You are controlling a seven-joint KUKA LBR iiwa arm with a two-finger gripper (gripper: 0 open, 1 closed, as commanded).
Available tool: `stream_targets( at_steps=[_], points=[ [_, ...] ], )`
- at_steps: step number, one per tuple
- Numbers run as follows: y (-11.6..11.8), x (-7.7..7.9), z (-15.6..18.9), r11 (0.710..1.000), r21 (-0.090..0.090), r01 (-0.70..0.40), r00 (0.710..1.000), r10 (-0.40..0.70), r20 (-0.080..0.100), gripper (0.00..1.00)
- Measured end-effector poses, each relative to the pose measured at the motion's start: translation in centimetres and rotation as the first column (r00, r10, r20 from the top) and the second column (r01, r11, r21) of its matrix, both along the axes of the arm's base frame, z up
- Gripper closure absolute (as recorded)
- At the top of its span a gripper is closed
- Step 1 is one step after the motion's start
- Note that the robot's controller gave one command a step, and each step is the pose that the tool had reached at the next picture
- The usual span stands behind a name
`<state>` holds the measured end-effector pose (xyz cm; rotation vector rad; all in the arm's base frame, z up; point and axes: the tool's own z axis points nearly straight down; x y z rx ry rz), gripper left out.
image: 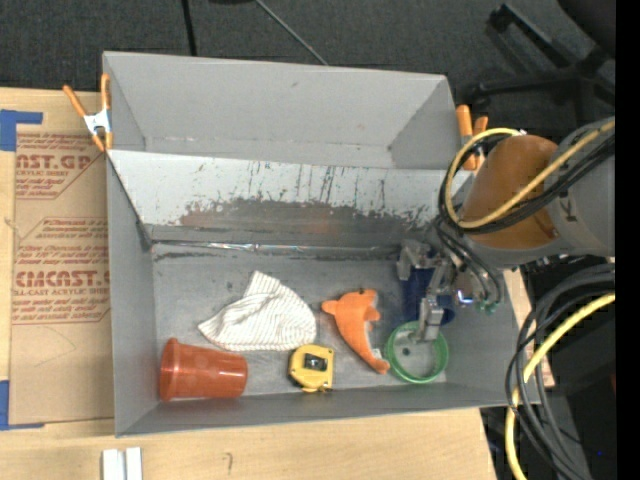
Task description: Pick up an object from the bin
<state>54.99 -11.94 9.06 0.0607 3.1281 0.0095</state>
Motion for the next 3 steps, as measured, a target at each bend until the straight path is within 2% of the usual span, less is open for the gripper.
stream_targets(
  at_steps=[1, 2, 3],
  points=[
    [0.2, 0.2, -2.1, 1.000, 0.013, -0.005, 1.000, 0.005, -0.017, 1.00],
    [0.2, 0.2, -2.1, 1.000, 0.013, -0.005, 1.000, 0.005, -0.017, 1.00],
    [-0.8, 1.0, 11.1, 0.999, -0.006, -0.048, 0.999, 0.048, -0.009, 1.00]
  ],
)
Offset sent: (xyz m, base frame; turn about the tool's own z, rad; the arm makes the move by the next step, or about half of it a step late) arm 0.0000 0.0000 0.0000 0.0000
